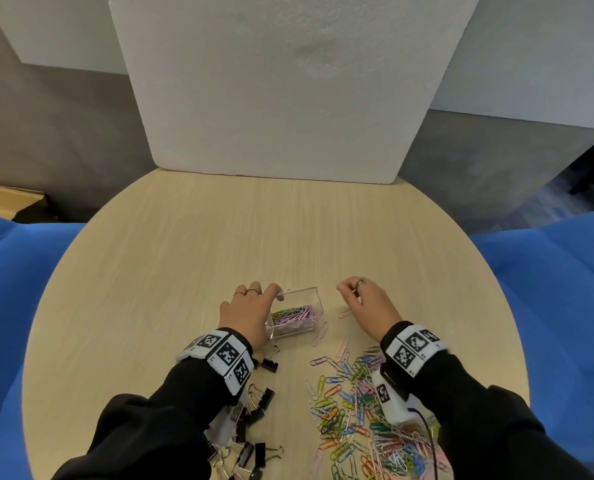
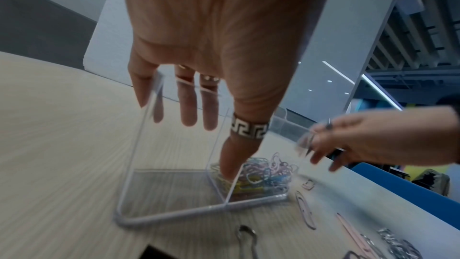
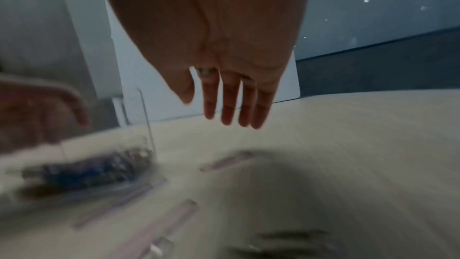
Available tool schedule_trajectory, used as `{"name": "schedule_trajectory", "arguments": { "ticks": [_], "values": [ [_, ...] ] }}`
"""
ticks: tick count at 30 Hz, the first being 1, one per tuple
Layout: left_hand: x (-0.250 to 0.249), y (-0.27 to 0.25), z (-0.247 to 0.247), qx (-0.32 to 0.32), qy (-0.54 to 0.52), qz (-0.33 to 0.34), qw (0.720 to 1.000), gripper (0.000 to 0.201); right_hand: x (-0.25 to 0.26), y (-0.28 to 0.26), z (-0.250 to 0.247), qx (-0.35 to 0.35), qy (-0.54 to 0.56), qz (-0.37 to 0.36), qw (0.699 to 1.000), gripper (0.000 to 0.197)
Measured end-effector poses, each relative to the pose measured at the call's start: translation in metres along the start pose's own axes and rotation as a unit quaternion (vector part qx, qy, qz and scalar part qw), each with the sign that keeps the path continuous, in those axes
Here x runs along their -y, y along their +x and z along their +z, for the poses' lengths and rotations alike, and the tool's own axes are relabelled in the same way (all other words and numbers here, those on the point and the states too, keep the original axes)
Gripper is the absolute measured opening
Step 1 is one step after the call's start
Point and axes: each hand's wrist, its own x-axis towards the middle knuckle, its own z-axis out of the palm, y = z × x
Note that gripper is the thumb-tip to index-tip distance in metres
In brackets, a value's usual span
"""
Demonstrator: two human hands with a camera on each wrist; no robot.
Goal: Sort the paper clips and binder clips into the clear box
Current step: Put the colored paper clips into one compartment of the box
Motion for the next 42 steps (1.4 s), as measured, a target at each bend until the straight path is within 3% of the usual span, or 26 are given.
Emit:
{"name": "schedule_trajectory", "arguments": {
  "ticks": [3,9,11,13,15,18,19,21,23,26,29,32,35,38,42],
  "values": [
    [0.001,0.004,0.0,-0.007,-0.001,-0.004,1.0,0.058,-0.024,0.002,0.01,0.155,-0.146,0.07,0.975,0.043],
    [0.001,0.01,0.0,-0.021,-0.007,0.001,1.0,0.059,-0.024,-0.045,0.018,0.281,-0.24,0.003,0.929,0.051],
    [0.0,0.009,-0.002,-0.009,0.01,0.0,1.0,0.066,-0.022,-0.063,0.02,0.282,-0.247,-0.02,0.927,0.049],
    [-0.001,0.005,-0.003,-0.006,0.023,0.0,1.0,0.079,-0.022,-0.068,0.016,0.213,-0.206,-0.036,0.954,0.044],
    [-0.007,-0.006,-0.005,-0.071,0.019,0.035,0.997,0.086,-0.022,-0.062,0.011,0.149,-0.162,-0.076,0.972,0.039],
    [-0.022,-0.027,0.001,-0.199,-0.005,0.15,0.968,0.069,-0.023,-0.047,0.018,0.155,-0.152,-0.15,0.965,0.049],
    [-0.029,-0.034,0.007,-0.197,-0.026,0.19,0.961,0.06,-0.023,-0.042,0.022,0.171,-0.167,-0.162,0.957,0.054],
    [-0.042,-0.044,0.019,-0.111,-0.078,0.21,0.968,0.045,-0.024,-0.035,0.028,0.202,-0.228,-0.181,0.935,0.061],
    [-0.049,-0.047,0.039,-0.029,-0.097,0.178,0.979,0.043,-0.027,-0.035,0.028,0.216,-0.277,-0.198,0.915,0.06],
    [-0.053,-0.044,0.056,0.04,-0.107,0.134,0.984,0.045,-0.037,-0.045,0.02,0.236,-0.29,-0.209,0.903,0.05],
    [-0.054,-0.038,0.065,0.09,-0.11,0.108,0.984,0.049,-0.052,-0.062,0.009,0.231,-0.171,-0.153,0.945,0.04],
    [-0.057,-0.031,0.069,0.093,-0.122,0.096,0.983,0.054,-0.068,-0.072,-0.008,0.142,-0.066,-0.043,0.987,0.031],
    [-0.062,-0.028,0.069,0.095,-0.129,0.088,0.983,0.06,-0.092,-0.082,-0.02,0.104,-0.091,0.054,0.989,0.027],
    [-0.072,-0.028,0.072,0.104,-0.126,0.082,0.983,0.061,-0.106,-0.096,-0.017,0.167,-0.138,0.143,0.966,0.025],
    [-0.095,-0.026,0.083,0.117,-0.148,0.106,0.976,0.053,-0.09,-0.106,0.002,0.144,-0.037,0.142,0.979,0.024]
  ]
}}
